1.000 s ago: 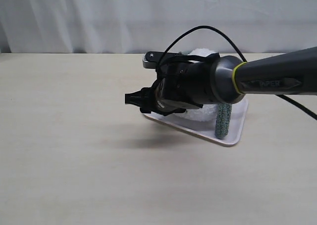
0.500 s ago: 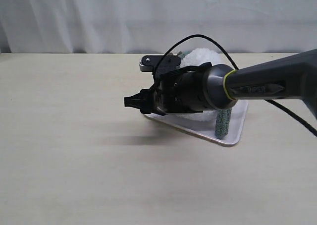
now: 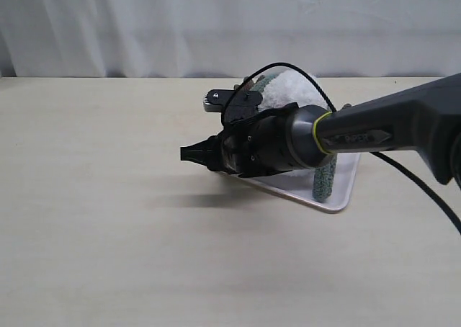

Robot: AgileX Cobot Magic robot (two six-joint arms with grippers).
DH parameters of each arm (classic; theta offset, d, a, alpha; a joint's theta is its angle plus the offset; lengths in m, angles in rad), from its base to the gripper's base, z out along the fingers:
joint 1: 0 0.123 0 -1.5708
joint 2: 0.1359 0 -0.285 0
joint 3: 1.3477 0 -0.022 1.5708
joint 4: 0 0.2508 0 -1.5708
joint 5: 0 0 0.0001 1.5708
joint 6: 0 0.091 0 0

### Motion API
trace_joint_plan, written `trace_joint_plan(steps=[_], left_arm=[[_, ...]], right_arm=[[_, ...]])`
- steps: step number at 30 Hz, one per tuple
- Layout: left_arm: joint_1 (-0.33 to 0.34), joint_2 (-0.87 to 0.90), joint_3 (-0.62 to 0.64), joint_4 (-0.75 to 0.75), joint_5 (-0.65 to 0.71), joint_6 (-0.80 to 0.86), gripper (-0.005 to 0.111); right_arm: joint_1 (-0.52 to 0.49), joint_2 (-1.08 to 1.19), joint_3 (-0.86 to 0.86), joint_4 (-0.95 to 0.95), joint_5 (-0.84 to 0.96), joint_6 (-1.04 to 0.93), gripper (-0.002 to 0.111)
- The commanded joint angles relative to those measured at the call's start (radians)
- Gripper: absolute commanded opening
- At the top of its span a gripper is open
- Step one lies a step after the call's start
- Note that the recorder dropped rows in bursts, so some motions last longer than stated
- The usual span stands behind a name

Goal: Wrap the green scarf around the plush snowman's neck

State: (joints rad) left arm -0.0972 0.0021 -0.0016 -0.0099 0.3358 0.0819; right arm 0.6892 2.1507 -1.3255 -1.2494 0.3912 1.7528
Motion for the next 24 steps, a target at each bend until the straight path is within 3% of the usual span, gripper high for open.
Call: trace_joint_plan(steps=[1, 5, 11, 14, 17, 24], left_arm=[[-0.009, -0.002, 0.002, 0.001, -0.013, 0.0, 0.0], [-0.009, -0.002, 0.002, 0.001, -0.013, 0.0, 0.0], [-0.009, -0.002, 0.002, 0.001, -0.013, 0.0, 0.0], [-0.009, -0.002, 0.002, 0.001, -0.013, 0.0, 0.0], [-0.009, -0.002, 0.002, 0.001, -0.013, 0.0, 0.0], [-0.009, -0.002, 0.002, 0.001, -0.013, 0.0, 0.0]], right_arm=[[-0.006, -0.002, 0.001, -0.022, 0.003, 0.013, 0.023], [-0.002, -0.006, 0.001, -0.022, -0.006, 0.001, 0.004], [0.0, -0.056, 0.001, 0.086, -0.077, -0.145, 0.004], [0.0, -0.111, 0.001, 0.334, -0.046, -0.448, 0.004], [0.0, -0.171, 0.001, 0.67, 0.082, -0.856, 0.004], [0.0, -0.21, 0.005, 0.751, 0.517, -1.1, 0.004]])
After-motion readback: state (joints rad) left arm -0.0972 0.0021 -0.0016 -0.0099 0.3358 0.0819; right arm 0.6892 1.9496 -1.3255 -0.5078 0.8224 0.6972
